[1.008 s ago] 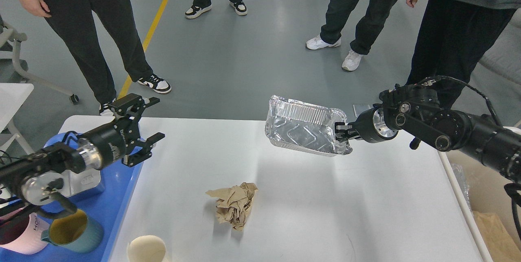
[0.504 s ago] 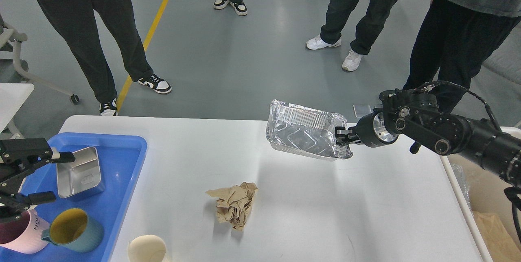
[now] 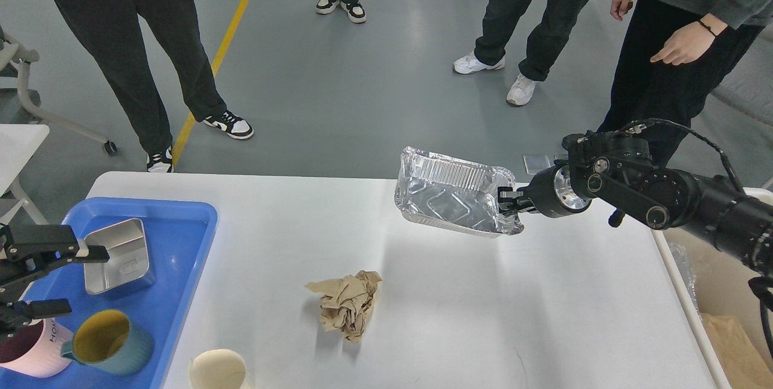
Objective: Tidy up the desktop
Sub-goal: 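Reach the left gripper into the blue tray and grasp the white paper cup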
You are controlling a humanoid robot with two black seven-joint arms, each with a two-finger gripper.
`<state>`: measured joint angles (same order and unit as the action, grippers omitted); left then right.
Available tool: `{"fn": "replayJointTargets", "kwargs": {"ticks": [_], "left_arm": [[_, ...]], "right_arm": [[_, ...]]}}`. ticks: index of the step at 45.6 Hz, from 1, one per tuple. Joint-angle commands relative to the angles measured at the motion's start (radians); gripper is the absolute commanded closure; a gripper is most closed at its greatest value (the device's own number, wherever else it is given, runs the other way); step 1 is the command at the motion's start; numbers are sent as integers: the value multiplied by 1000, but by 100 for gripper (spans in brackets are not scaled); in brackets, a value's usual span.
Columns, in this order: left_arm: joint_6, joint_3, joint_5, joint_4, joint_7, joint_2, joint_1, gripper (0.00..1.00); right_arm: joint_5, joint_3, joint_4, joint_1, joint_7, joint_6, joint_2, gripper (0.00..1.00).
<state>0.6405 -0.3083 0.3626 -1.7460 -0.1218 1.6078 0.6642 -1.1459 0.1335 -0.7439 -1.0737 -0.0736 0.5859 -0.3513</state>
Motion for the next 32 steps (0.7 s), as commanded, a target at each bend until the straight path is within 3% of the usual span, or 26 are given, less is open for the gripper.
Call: {"fn": "replayJointTargets", "kwargs": {"ticks": [1, 8, 20, 32], "left_arm": [[60, -3, 148, 6, -51, -52, 43, 4], [172, -3, 272, 25, -153, -170, 129, 4], [254, 5, 389, 25, -317, -385, 179, 4], [317, 12, 495, 23, -380, -485, 172, 5]], "right_arm": [[0, 0, 0, 0, 0, 0, 3, 100], [0, 0, 0, -3, 0, 0, 5, 100], [0, 1, -2, -3, 0, 0, 5, 100], [2, 3, -5, -6, 0, 0, 3, 100]]}}
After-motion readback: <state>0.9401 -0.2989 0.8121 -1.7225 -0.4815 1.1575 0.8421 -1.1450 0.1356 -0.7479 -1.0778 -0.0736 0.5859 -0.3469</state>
